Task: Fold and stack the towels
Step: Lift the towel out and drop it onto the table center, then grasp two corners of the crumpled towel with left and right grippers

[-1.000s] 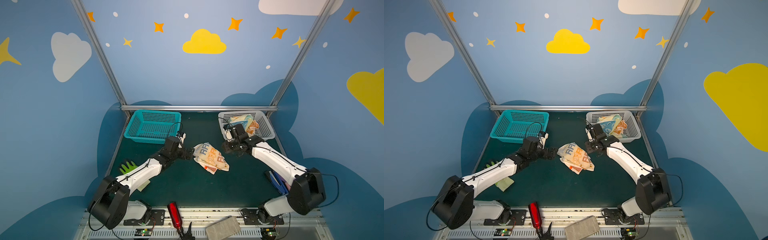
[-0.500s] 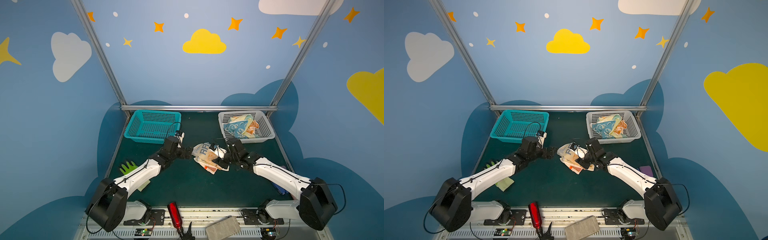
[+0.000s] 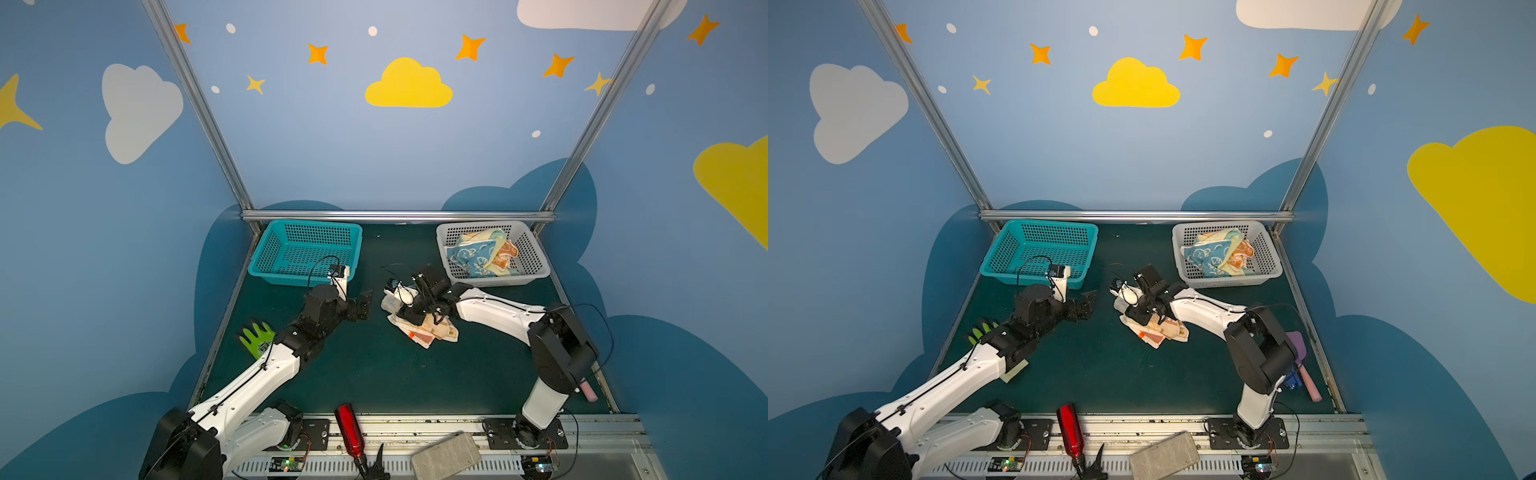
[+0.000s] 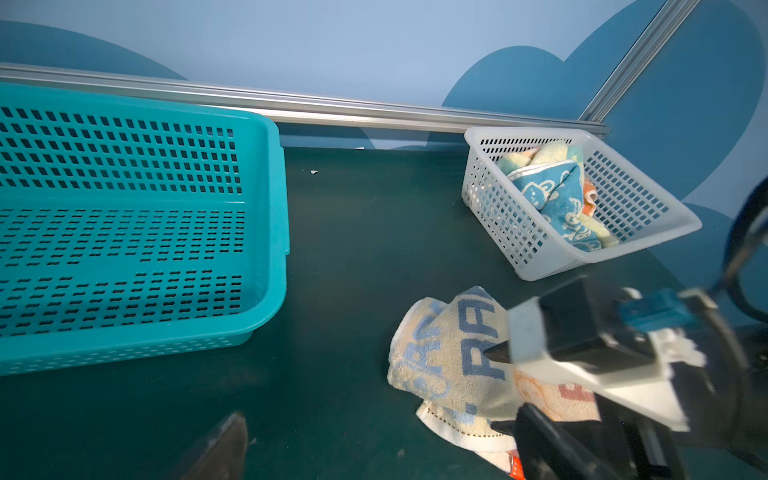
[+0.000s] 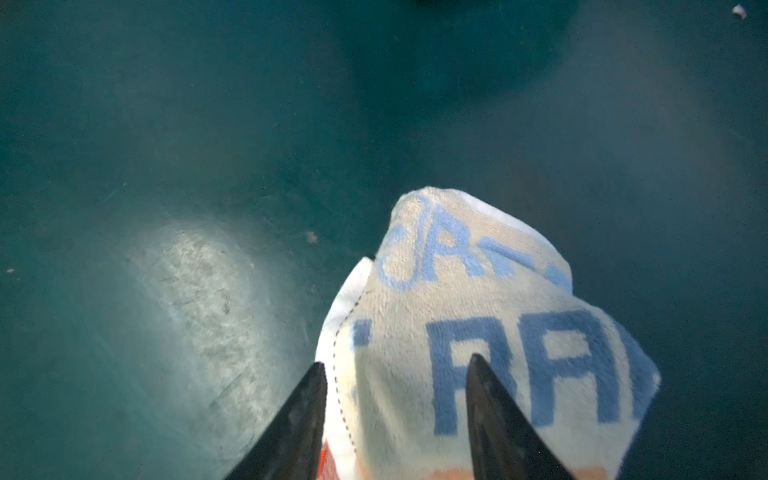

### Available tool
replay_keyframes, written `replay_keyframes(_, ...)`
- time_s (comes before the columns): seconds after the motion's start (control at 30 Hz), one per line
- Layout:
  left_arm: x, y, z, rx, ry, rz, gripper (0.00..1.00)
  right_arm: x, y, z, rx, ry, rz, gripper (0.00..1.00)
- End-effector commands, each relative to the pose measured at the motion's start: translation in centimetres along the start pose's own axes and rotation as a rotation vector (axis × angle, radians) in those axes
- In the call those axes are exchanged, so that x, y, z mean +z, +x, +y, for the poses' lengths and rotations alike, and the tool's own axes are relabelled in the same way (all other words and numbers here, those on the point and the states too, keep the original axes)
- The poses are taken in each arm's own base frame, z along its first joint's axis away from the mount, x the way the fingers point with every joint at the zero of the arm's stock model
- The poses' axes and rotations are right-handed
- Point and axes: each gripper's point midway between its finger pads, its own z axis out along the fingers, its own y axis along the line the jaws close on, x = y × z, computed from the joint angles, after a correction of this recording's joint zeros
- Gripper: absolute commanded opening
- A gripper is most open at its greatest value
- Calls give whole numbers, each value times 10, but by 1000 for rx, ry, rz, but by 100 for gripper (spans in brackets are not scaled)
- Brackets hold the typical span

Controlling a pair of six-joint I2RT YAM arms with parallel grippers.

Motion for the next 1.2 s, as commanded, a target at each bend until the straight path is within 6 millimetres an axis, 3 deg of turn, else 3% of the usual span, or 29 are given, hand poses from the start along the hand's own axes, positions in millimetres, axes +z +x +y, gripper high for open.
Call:
replay_keyframes(0.0,-2,4,7,-4,-28,3,100,10,12,4,12,37,150,48)
replay_keyframes(0.13,-2,6,9,1,-33,7,99,28,21,-2,-11,109,272,38)
replay_keyframes(0.3,-3,6,11,6,-45,6,100,37,24,-6,-9,115,317,1)
replay_keyframes(0.4,-4,6,13,8,-53,5,100,36,22,-1,-3,85,308,0)
replay_keyframes(0.5,-5,7,17,15,-67,3,100,28,15,16,-14,-1,274,0)
replay_keyframes(0.73,-11,3,22,26,-89,-12,100,-20,-17,69,-65,-245,131,0)
replay_keyframes(0.87,-13,0,23,35,-98,-22,100,-41,-27,79,-75,-320,69,0)
replay_keyframes(0.97,-11,2,21,69,-88,-14,100,-43,-30,61,-45,-309,46,0)
replay_keyframes(1.17,-3,12,13,126,-48,65,100,-25,-25,-8,83,-198,88,0)
